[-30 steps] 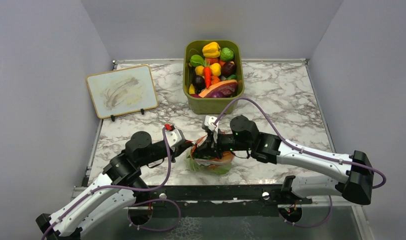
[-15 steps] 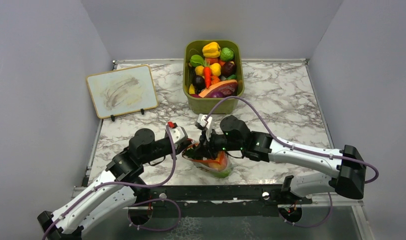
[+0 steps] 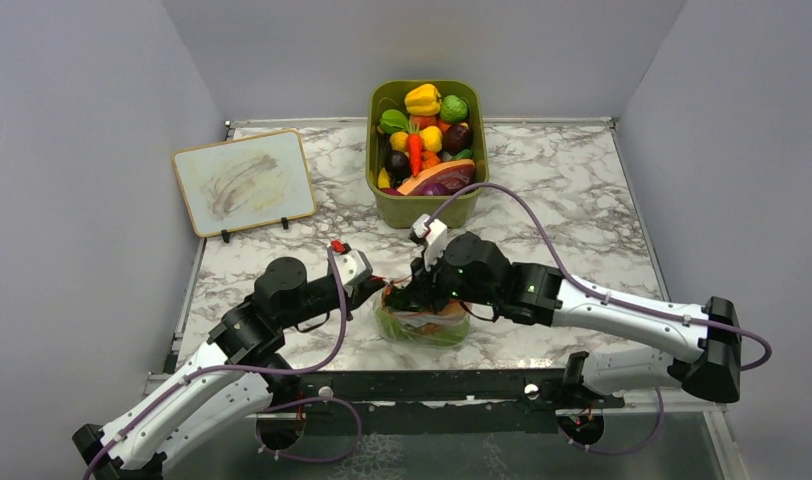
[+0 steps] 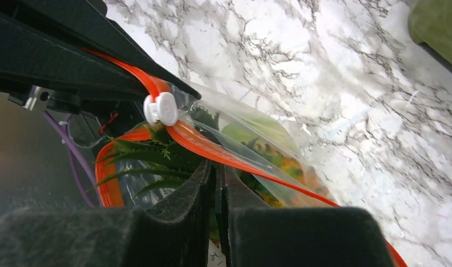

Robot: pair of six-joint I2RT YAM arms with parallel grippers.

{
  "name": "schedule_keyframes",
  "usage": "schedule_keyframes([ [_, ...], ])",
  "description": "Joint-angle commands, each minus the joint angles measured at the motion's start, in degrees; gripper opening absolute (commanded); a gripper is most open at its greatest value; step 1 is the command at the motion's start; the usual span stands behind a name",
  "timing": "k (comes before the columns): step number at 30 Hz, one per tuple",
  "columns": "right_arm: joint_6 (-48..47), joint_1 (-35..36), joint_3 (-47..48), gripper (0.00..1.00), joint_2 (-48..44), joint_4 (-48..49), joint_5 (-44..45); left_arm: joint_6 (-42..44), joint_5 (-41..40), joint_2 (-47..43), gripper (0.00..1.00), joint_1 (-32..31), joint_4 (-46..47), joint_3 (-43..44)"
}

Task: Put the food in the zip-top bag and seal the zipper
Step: Adjust the zipper food storage bag at the center of the board.

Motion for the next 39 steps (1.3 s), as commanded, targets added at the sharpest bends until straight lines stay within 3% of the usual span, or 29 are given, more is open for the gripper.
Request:
schedule_keyframes([
  [1,-4.9,-0.6,-1.4,0.14,-4.1,-13.5,-5.2,0.2,3.4,-1.4,0.0,-0.2,7.2,2.9],
  [4,-8.8,-0.6,-1.9,0.23,-8.6,-9.0,-13.9,0.3,4.1,-1.3,0.0,-0.2,8.5,2.1],
  [9,-14.0,-0.6,-1.2,0.35,-9.2,-8.7,-15.2,0.1,5.0,-0.1,0.0,-0.2,9.4,2.3],
  [20,-11.9,-0.5,-1.8,0.37,-8.5,3.9,-12.9,-1.7,6.2,0.3,0.0,-0.2,9.2,2.6],
  [31,-12.4,-0.2,-3.2,0.4,-7.5,8.0,-15.4,-3.4,8.4,1.0,0.0,-0.2,8.9,3.5],
  [34,-11.0,-0.1,-5.7,0.37,-6.6,13.6,-14.2,-4.2,9.6,1.5,0.0,-0.2,9.6,3.4],
  [39,-8.1,-0.1,-7.3,0.2,-2.1,16.7,-8.4,-6.9,11.3,1.6,0.0,-0.2,11.3,3.4],
])
